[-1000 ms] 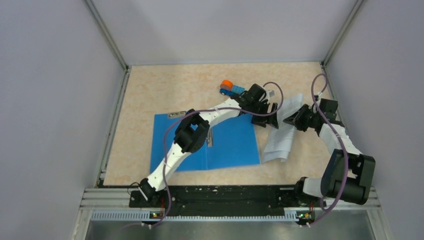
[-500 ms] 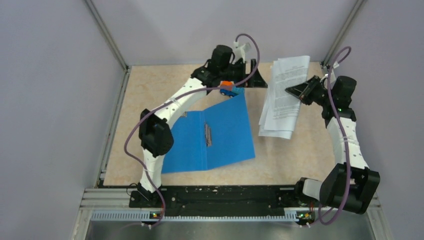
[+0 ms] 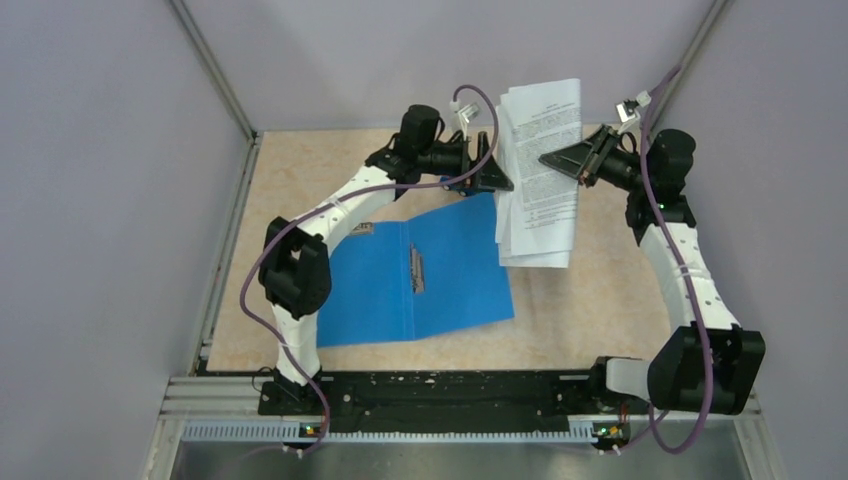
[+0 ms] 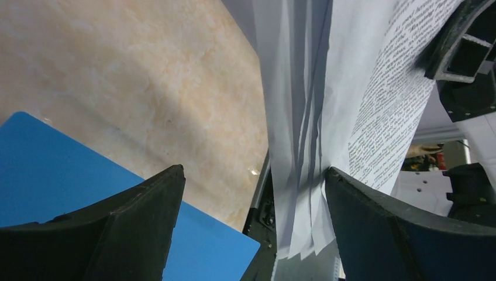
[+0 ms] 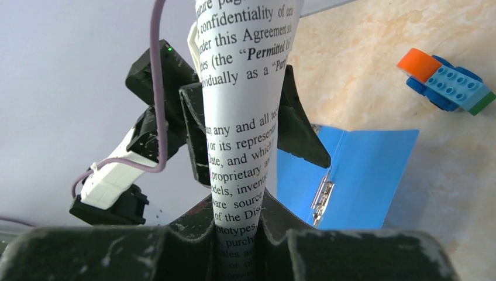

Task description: Put the files into the folder

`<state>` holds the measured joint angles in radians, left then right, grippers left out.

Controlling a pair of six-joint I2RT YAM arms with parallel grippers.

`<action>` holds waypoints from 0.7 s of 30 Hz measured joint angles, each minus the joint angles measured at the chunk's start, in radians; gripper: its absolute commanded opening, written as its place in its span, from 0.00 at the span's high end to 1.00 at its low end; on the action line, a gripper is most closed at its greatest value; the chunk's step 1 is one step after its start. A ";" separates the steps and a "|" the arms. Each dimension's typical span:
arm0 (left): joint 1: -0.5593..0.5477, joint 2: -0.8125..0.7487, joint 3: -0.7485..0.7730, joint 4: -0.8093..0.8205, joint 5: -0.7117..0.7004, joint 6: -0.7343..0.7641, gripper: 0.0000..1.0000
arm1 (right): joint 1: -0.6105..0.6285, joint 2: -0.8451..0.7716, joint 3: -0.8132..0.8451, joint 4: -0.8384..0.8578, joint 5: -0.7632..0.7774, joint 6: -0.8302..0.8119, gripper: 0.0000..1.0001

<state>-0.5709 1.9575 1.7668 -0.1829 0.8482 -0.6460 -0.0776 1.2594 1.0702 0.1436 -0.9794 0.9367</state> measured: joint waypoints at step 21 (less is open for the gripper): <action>0.043 -0.071 -0.144 0.507 0.131 -0.375 0.47 | 0.030 0.026 0.000 -0.040 -0.005 -0.031 0.85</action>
<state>-0.5278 1.8862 1.6230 0.3237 0.9791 -1.0210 -0.0475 1.2858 1.0702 0.1040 -0.9844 0.9054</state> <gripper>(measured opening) 0.586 0.146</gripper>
